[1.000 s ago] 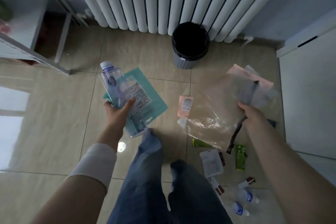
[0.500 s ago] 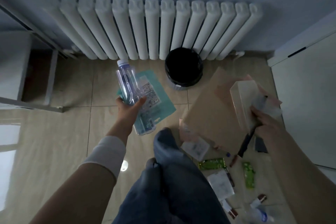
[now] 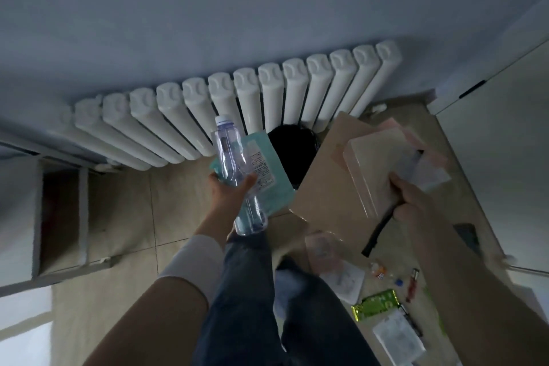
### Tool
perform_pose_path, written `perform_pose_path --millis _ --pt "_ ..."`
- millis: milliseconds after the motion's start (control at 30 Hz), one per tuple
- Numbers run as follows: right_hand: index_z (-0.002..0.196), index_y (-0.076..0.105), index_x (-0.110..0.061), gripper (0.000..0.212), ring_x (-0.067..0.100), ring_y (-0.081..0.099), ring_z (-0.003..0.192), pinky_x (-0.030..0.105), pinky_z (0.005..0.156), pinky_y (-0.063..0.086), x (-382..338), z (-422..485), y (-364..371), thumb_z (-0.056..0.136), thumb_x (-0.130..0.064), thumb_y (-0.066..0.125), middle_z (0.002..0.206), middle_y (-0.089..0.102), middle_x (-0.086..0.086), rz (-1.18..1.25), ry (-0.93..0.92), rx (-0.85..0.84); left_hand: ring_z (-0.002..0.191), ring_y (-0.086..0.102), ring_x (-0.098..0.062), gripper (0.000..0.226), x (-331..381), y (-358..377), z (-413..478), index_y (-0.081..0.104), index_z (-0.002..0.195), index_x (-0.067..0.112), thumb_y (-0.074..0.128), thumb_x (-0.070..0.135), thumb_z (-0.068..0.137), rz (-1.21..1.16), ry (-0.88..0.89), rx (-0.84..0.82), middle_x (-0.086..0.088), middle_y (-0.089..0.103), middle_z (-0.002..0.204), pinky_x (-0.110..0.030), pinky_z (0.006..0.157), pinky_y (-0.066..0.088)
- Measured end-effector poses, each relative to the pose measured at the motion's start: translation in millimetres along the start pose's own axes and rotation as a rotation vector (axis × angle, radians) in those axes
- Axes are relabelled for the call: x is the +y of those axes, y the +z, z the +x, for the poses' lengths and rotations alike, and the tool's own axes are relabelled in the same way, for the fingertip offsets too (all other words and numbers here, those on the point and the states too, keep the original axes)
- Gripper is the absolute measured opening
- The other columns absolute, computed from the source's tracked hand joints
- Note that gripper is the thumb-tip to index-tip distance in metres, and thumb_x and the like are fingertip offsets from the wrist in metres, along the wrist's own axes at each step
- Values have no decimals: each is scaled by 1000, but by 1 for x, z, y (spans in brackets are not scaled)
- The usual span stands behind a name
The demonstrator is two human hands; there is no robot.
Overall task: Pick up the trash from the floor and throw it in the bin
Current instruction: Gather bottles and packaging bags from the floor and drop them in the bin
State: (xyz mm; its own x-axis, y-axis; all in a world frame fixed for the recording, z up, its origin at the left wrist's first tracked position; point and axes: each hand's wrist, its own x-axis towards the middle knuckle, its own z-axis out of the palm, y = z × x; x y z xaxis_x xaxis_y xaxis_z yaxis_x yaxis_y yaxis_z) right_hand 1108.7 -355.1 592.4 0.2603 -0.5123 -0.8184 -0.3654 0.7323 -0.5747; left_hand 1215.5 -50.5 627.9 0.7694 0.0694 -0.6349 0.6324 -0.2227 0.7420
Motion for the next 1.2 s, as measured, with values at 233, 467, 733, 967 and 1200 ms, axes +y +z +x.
perform_pose_path --millis 233,467,733,967,1200 --pt "73 63 -11 14 4 63 37 25 55 55 23 34 63 84 -17 68 60 72 -2 91 37 188 94 50 -19 62 23 40 88 32 119 11 76 11 75 135 -42 -102 -8 51 112 -25 73 44" --pt "83 66 -4 15 13 61 55 24 54 49 69 138 144 79 -15 75 99 64 14 37 22 332 96 49 -18 79 6 103 207 25 132 5 77 17 74 290 -21 -229 -1 43 113 -26 84 39" --pt "111 55 9 57 41 61 104 42 80 49 151 308 188 72 -32 59 104 62 27 -625 -255 311 76 54 -13 65 -122 213 364 29 129 10 70 20 80 433 -34 -298 -1 51 102 -26 64 46" --pt "129 39 1 36 34 53 114 37 87 48 218 390 195 95 -11 45 128 49 20 -1410 -561 121 122 50 -35 61 -216 240 440 44 133 8 59 37 81 1004 142 -553 -17 53 134 -45 102 42" --pt "140 26 -3 46 32 41 128 35 101 41 215 410 197 97 -9 41 138 40 19 -1721 -194 -116 126 47 -31 87 -182 245 436 24 144 -2 73 26 77 1451 -34 -751 -15 46 140 -32 101 42"
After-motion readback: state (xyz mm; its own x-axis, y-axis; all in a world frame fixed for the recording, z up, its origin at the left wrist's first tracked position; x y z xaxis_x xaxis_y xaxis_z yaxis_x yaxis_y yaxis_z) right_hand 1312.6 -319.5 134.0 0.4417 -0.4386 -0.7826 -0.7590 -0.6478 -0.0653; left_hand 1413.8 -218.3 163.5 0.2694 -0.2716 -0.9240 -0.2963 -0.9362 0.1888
